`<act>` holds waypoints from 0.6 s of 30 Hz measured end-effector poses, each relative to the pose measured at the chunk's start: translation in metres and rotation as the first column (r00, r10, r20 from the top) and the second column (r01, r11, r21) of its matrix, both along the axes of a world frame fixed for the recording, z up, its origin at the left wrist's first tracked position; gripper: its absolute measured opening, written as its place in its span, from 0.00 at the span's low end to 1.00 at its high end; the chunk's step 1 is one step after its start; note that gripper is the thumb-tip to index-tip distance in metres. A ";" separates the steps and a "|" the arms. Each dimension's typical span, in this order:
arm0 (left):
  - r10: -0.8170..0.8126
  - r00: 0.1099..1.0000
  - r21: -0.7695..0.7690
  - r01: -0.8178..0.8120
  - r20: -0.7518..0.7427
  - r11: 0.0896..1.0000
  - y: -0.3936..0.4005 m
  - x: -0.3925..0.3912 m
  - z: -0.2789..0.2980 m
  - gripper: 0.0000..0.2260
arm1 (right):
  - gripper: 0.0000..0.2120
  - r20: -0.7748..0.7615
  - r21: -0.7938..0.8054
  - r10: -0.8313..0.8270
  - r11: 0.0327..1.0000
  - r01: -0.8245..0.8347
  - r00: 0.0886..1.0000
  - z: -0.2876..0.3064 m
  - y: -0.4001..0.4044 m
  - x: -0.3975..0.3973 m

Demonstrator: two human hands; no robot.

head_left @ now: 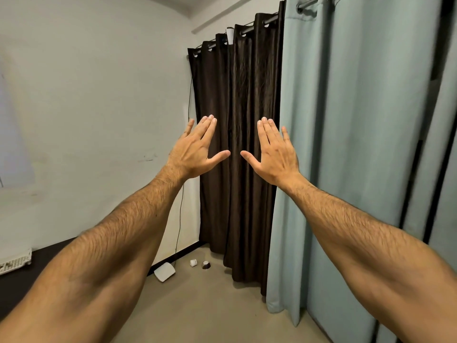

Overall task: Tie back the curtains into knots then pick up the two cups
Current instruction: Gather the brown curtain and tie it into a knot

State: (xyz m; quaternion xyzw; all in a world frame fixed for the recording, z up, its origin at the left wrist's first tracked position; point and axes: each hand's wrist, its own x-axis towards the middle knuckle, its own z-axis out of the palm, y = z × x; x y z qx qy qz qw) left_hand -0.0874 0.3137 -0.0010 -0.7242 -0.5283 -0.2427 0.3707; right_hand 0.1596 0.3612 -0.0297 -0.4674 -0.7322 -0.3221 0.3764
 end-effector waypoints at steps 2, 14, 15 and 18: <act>0.007 1.000 0.003 -0.007 0.002 1.000 0.027 0.001 -0.005 0.43 | 0.44 -0.001 0.004 0.013 1.000 -0.013 1.000 -0.003 0.028 0.000; 0.088 0.996 0.002 -0.088 0.029 0.996 0.173 0.018 -0.005 0.43 | 0.44 -0.052 0.009 0.109 0.994 -0.108 0.993 0.000 0.192 0.001; 0.092 0.995 -0.001 -0.092 0.030 0.996 0.183 0.017 -0.004 0.43 | 0.44 -0.060 0.001 0.116 0.993 -0.116 0.991 0.002 0.202 -0.001; 0.113 0.993 -0.007 -0.112 0.025 0.994 0.213 0.013 0.000 0.44 | 0.44 -0.034 0.000 0.125 0.992 -0.125 0.992 0.005 0.235 -0.004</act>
